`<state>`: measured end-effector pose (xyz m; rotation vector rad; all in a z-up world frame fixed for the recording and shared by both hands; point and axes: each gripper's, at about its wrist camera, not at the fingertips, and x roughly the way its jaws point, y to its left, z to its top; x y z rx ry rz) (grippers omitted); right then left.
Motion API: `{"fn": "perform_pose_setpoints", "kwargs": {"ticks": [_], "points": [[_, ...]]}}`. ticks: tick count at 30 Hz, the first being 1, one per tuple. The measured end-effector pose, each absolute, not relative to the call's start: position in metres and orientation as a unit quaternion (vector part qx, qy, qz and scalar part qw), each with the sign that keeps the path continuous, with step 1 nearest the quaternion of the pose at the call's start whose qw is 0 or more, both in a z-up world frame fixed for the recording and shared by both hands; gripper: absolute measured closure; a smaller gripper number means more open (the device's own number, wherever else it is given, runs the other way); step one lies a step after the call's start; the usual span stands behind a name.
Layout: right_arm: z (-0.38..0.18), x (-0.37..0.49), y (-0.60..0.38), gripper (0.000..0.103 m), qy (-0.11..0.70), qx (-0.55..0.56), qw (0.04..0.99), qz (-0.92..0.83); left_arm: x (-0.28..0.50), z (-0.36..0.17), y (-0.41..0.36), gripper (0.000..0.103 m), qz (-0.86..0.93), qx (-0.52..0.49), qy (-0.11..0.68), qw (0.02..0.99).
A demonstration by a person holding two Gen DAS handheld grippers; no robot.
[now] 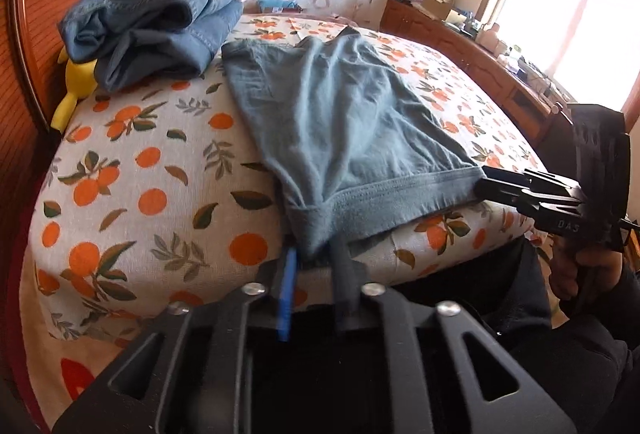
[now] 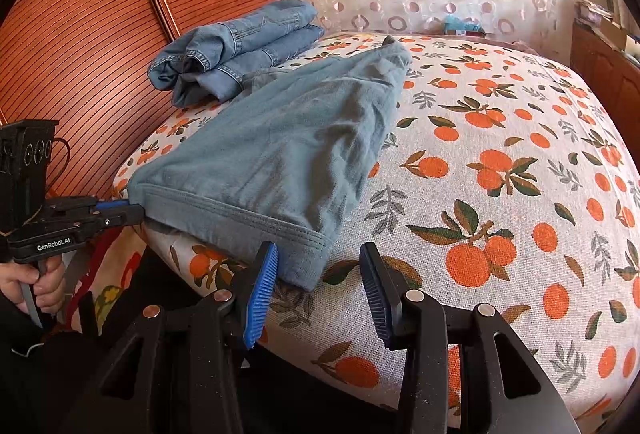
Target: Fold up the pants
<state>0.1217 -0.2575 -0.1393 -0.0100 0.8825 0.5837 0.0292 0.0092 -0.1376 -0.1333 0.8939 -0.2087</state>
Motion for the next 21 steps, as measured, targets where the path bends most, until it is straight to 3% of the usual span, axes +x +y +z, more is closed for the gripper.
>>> {"fn": "perform_pose_setpoints", "kwargs": {"ticks": [1,4,13,21], "points": [[-0.139,0.122,-0.258,0.059,0.421,-0.005,0.863,0.278,0.029,-0.136,0.01,0.072,-0.102,-0.066,0.429,0.895],[-0.139,0.121,-0.258,0.059,0.422,-0.003,0.863,0.278,0.029,-0.133,0.014,0.07,-0.103,-0.077,0.42,0.898],[-0.139,0.121,-0.257,0.059,0.422,-0.004,0.864,0.276,0.038,-0.125,0.026,0.069,-0.091,-0.118,0.394,0.907],[-0.139,0.12,-0.257,0.059,0.421,-0.003,0.864,0.277,0.05,-0.139,0.016,0.069,-0.076,-0.096,0.417,0.9]]}}
